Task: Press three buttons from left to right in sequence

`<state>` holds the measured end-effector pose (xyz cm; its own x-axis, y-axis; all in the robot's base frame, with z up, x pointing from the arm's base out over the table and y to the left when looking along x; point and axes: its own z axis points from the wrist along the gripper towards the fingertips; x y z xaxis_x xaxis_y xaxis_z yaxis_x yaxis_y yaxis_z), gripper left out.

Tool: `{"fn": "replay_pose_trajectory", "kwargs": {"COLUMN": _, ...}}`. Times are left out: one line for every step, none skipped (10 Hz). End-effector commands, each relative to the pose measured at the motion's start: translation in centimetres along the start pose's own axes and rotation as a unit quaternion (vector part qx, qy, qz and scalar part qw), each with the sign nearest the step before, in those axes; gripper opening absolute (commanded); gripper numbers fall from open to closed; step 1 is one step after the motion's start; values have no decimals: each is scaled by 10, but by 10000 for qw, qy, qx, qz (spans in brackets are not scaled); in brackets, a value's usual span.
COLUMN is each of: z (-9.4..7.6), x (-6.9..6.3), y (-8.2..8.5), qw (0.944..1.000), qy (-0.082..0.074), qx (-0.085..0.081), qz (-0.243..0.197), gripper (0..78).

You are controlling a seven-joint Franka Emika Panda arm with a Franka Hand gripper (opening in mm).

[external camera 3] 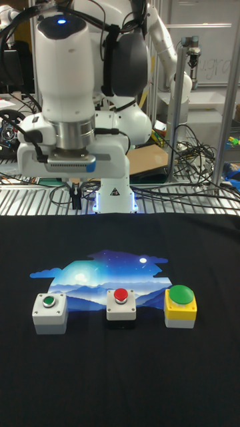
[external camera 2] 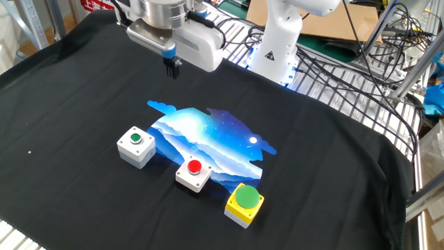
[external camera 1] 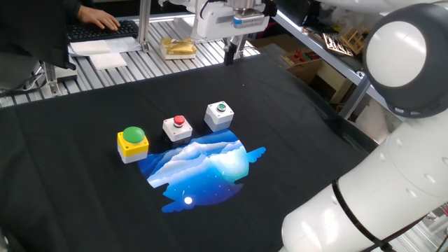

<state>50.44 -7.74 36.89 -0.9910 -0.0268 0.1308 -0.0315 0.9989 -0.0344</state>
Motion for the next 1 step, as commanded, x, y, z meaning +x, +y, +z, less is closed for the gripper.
{"fn": "replay_pose_trajectory", "kwargs": {"z": -1, "x": -1, "y": 0, "qw": 10000, "qy": -16, "qx": -15, "qz": -2, "gripper": 10}}
